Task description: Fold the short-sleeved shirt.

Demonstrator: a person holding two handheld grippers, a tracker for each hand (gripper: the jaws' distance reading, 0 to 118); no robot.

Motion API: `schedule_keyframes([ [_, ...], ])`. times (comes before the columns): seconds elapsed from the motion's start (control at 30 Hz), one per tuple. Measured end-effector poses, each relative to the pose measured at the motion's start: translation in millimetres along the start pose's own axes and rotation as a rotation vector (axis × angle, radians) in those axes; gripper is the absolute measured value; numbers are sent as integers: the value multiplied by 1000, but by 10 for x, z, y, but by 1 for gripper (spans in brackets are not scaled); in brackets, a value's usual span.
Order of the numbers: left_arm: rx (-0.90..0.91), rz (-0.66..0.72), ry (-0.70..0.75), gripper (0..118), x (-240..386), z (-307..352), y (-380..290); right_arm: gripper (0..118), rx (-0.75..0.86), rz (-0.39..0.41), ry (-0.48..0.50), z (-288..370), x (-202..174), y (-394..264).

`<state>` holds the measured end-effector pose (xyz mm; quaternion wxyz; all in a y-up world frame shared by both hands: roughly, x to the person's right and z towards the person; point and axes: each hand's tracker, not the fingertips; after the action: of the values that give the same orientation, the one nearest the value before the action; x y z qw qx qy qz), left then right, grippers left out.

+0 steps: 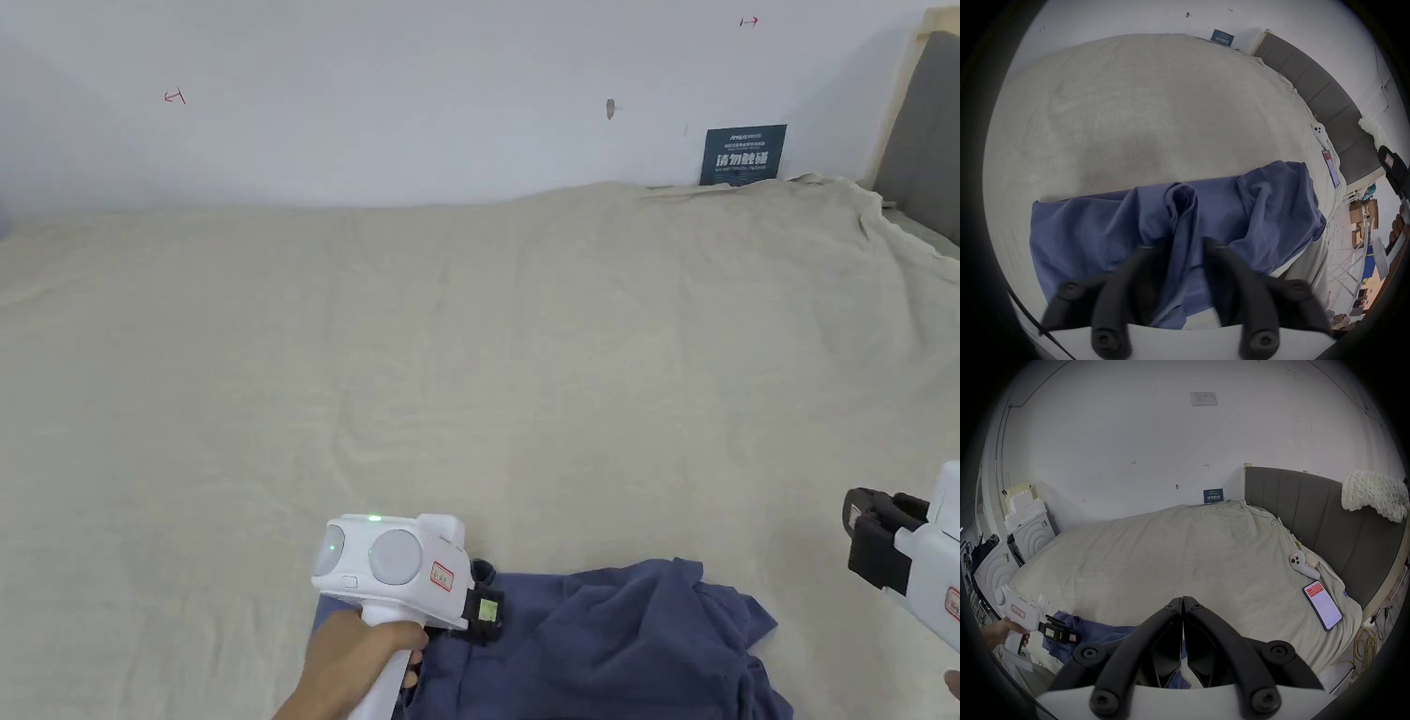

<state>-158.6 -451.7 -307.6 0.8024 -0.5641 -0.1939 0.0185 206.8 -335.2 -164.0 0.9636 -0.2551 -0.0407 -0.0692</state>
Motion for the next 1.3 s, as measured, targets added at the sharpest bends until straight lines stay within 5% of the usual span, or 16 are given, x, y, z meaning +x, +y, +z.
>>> schedule_keyframes([
  [0.03, 7, 1, -2, 92, 16, 13, -8, 0, 1, -1, 0, 2, 5, 2],
  [0.1, 32, 3, -10, 107, 25, 69, -24, 0, 1, -4, 2, 9, 6, 6],
  [0.33, 217, -19, -43, 107, -49, 656, -67, 0, 9, -2, 6, 30, -25, 51],
  [0.63, 338, 14, 88, 108, -547, 986, -242, 0, 14, 10, 9, 22, -67, 96],
  [0.7, 360, 35, 109, 99, -637, 961, -296, 0, 15, 9, 12, 21, -69, 96],
  [0.83, 391, 6, 177, 16, -716, 807, -433, 0, 12, 4, 9, 18, -62, 87],
  [0.9, 366, 24, 153, 2, -783, 711, -483, 0, 10, 2, 5, 18, -55, 78],
  [1.3, 250, -20, 61, 0, -494, 76, -754, 0, -9, -1, -9, 35, 6, 16],
])
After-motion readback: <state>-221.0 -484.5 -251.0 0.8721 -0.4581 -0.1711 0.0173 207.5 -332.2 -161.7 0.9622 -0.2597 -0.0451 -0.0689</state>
